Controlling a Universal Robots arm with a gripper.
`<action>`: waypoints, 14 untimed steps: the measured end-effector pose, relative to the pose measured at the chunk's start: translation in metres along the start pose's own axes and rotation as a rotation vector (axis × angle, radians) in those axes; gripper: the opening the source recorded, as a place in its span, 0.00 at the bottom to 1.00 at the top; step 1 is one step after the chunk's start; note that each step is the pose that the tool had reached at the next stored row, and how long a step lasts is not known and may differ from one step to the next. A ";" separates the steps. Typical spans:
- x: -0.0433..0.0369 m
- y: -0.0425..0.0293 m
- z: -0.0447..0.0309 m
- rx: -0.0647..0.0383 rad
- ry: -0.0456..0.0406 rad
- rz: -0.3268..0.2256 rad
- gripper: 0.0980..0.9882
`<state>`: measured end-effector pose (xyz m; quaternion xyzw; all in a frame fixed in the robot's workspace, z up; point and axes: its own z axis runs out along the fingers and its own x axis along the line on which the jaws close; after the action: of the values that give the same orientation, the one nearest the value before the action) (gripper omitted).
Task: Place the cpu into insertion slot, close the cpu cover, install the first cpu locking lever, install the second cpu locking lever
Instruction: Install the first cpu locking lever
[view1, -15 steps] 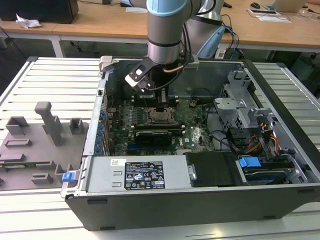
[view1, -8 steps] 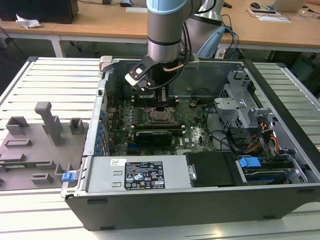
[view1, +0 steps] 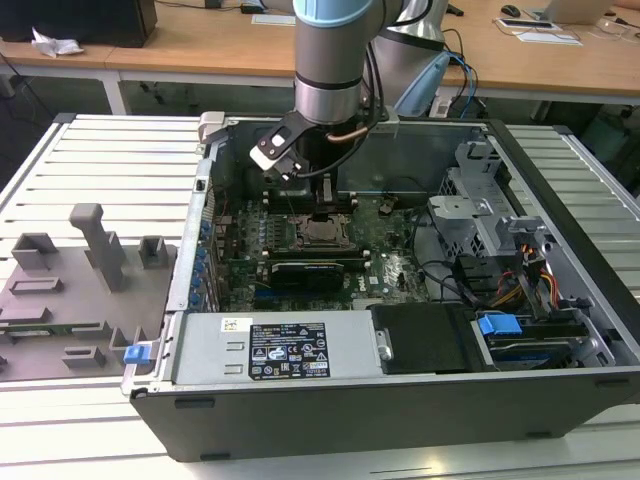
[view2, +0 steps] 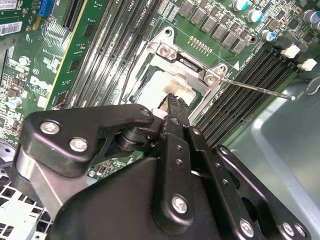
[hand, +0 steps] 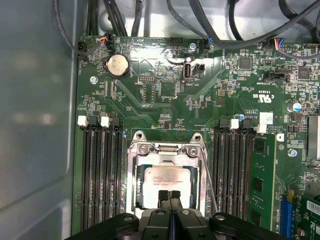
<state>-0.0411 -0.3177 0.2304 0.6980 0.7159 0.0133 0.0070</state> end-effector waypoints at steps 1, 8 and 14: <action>0.0000 0.0000 -0.0005 0.000 -0.0006 0.000 0.01; 0.0003 0.0001 -0.0039 0.000 -0.0042 0.000 0.01; 0.0004 0.0004 -0.0143 0.000 -0.0043 0.000 0.01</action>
<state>-0.0411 -0.3174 0.2448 0.6980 0.7160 0.0117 0.0084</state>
